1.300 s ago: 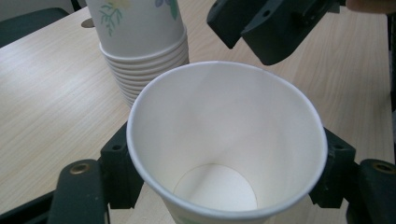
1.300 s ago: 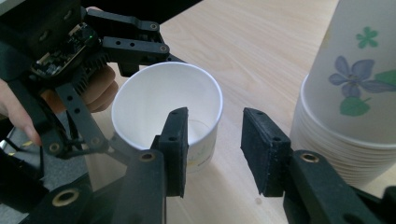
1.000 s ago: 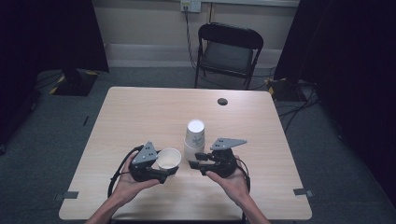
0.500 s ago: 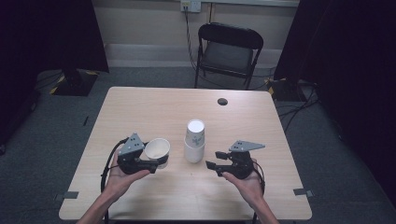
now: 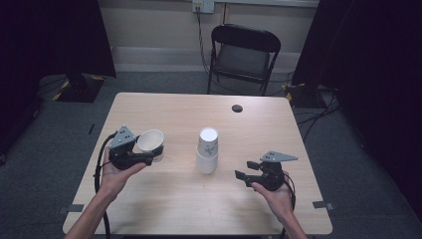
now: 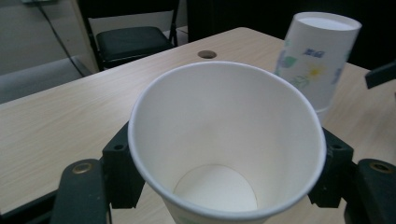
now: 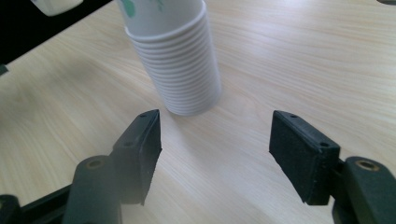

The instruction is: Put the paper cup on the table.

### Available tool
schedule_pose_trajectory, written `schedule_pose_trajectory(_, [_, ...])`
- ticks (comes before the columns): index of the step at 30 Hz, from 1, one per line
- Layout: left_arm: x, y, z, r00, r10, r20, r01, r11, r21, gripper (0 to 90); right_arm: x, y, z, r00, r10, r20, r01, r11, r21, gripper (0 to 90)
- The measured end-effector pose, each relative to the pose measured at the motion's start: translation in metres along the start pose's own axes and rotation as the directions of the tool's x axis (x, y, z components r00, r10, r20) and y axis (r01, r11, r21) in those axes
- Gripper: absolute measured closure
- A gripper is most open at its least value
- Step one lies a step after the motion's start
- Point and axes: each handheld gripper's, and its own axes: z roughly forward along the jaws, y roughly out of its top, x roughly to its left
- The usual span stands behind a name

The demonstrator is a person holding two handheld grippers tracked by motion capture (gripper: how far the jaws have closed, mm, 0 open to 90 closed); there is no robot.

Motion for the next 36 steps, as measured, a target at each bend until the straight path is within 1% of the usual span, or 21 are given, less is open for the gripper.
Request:
schedule_pose_trajectory(4, [0.010, -0.003, 0.005, 0.9992, -0.024, -0.031, 0.024, 0.9996, 0.012, 29.1, -0.007, -0.005, -0.003, 0.9998, 0.001, 0.018, -0.001, 1.000, 0.004, 33.1])
schedule_pose_trajectory(6, [0.015, -0.005, 0.009, 0.9988, -0.027, -0.041, 0.028, 0.9994, 0.022, 29.3, -0.009, -0.006, -0.003, 0.9996, 0.009, 0.025, -0.010, 1.000, 0.005, 32.9])
schedule_pose_trajectory(7, [0.017, -0.005, 0.012, 0.9985, -0.023, -0.049, 0.024, 0.9993, 0.027, 29.3, -0.010, -0.007, -0.004, 0.9995, 0.010, 0.029, -0.010, 1.000, 0.002, 32.8])
schedule_pose_trajectory(8, [0.019, -0.005, 0.013, 0.9979, -0.032, -0.057, 0.033, 0.9990, 0.031, 29.3, -0.011, -0.007, -0.004, 0.9995, 0.010, 0.031, -0.010, 1.000, 0.002, 32.8])
schedule_pose_trajectory(10, [0.023, -0.006, 0.017, 0.9971, -0.045, -0.061, 0.046, 0.9987, 0.021, 29.5, -0.012, -0.008, -0.005, 0.9993, 0.010, 0.037, -0.010, 1.000, 0.003, 32.8])
schedule_pose_trajectory(14, [0.032, -0.010, 0.023, 0.9954, -0.056, -0.078, 0.058, 0.9977, 0.034, 29.9, -0.015, -0.011, -0.005, 0.9988, 0.012, 0.048, -0.012, 1.000, 0.003, 32.3])
schedule_pose_trajectory(17, [0.037, -0.015, 0.030, 0.9943, -0.063, -0.086, 0.067, 0.9967, 0.045, 30.1, -0.019, -0.013, -0.004, 0.9984, 0.019, 0.052, -0.019, 1.000, 0.005, 32.1])
schedule_pose_trajectory(20, [0.043, -0.020, 0.037, 0.9946, -0.058, -0.087, 0.064, 0.9951, 0.075, 30.1, -0.022, -0.015, -0.002, 0.9980, 0.026, 0.057, -0.027, 1.000, 0.009, 31.8])
schedule_pose_trajectory(21, [0.044, -0.023, 0.039, 0.9936, -0.069, -0.089, 0.076, 0.9941, 0.077, 30.2, -0.024, -0.016, -0.001, 0.9978, 0.028, 0.060, -0.029, 0.999, 0.014, 31.8])
schedule_pose_trajectory(23, [0.044, -0.029, 0.043, 0.9930, -0.078, -0.089, 0.086, 0.9925, 0.087, 30.2, -0.025, -0.017, 0.001, 0.9976, 0.024, 0.065, -0.026, 0.999, 0.022, 31.4])
schedule_pose_trajectory(25, [0.044, -0.036, 0.046, 0.9924, -0.069, -0.102, 0.080, 0.9906, 0.111, 29.9, -0.026, -0.018, 0.002, 0.9973, 0.025, 0.070, -0.027, 0.999, 0.027, 31.0])
schedule_pose_trajectory(27, [0.044, -0.041, 0.048, 0.9920, -0.076, -0.101, 0.088, 0.9887, 0.121, 29.9, -0.026, -0.018, 0.004, 0.9970, 0.023, 0.074, -0.025, 0.999, 0.029, 30.8])
schedule_pose_trajectory(31, [0.045, -0.050, 0.054, 0.9921, -0.061, -0.109, 0.077, 0.9861, 0.148, 29.6, -0.026, -0.019, 0.005, 0.9964, 0.017, 0.083, -0.020, 0.999, 0.040, 30.5])
schedule_pose_trajectory(32, [0.045, -0.051, 0.055, 0.9919, -0.069, -0.106, 0.086, 0.9839, 0.157, 29.4, -0.027, -0.019, 0.005, 0.9963, 0.020, 0.084, -0.024, 0.999, 0.042, 30.5])
schedule_pose_trajectory(33, [0.045, -0.052, 0.057, 0.9915, -0.079, -0.104, 0.094, 0.9837, 0.153, 29.4, -0.027, -0.020, 0.004, 0.9962, 0.020, 0.085, -0.023, 0.999, 0.039, 30.5])
schedule_pose_trajectory(35, [0.043, -0.053, 0.058, 0.9935, -0.056, -0.099, 0.072, 0.9829, 0.170, 29.1, -0.028, -0.020, 0.003, 0.9956, 0.025, 0.090, -0.029, 0.999, 0.036, 30.5])
schedule_pose_trajectory(36, [0.042, -0.053, 0.059, 0.9935, -0.053, -0.101, 0.070, 0.9825, 0.173, 29.0, -0.029, -0.021, 0.003, 0.9952, 0.027, 0.094, -0.031, 0.999, 0.040, 30.4])
